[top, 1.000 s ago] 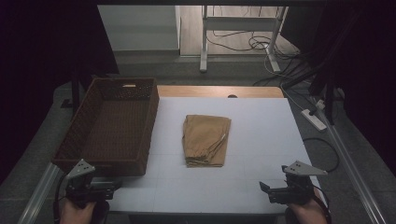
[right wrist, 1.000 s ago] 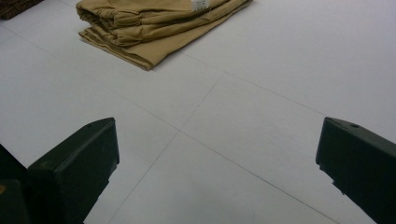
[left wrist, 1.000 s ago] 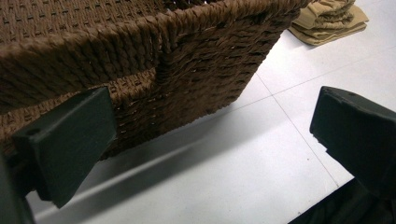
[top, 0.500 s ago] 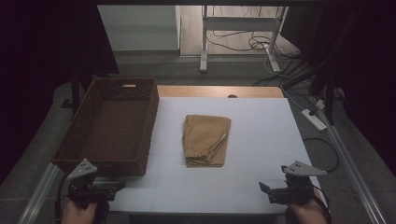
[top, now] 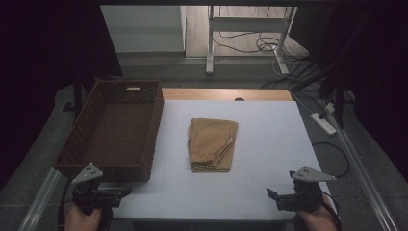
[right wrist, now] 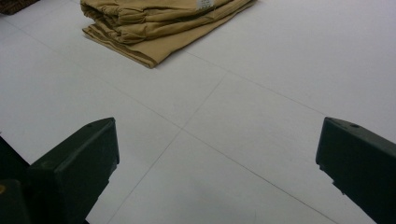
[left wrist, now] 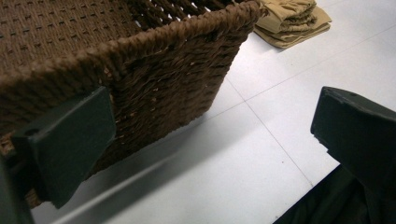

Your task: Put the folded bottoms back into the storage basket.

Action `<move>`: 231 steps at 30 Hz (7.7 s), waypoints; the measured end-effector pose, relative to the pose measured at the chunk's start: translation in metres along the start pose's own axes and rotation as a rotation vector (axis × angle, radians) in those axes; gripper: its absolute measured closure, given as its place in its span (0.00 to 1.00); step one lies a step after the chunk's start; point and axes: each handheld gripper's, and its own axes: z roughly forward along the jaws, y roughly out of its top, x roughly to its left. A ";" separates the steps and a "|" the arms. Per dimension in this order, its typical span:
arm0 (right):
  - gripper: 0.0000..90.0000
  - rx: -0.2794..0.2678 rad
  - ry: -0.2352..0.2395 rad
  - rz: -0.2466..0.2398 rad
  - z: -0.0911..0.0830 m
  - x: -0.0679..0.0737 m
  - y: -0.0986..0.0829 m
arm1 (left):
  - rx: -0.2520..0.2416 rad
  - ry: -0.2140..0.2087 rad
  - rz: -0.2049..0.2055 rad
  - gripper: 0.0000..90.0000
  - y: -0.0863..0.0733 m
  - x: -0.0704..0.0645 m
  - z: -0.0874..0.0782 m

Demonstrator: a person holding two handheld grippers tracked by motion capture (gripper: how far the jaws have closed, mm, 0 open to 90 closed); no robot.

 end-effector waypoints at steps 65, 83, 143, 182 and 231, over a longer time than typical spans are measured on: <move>0.00 0.008 0.006 -0.024 -0.001 0.002 -0.001 | -0.005 -0.318 0.155 0.00 0.026 -0.065 0.060; 0.00 0.009 0.006 -0.025 0.000 0.002 -0.001 | -0.010 -0.385 0.191 0.00 0.031 -0.077 0.086; 0.00 0.003 0.025 -0.008 -0.002 0.000 -0.002 | 0.047 -0.173 0.116 0.02 0.140 -0.053 0.220; 0.00 0.009 0.028 -0.007 -0.001 -0.001 -0.002 | 0.153 -0.108 0.022 0.07 0.185 0.016 0.304; 0.00 -0.021 0.116 -0.027 0.010 0.001 0.010 | 0.134 -0.089 0.093 0.85 0.178 0.013 0.316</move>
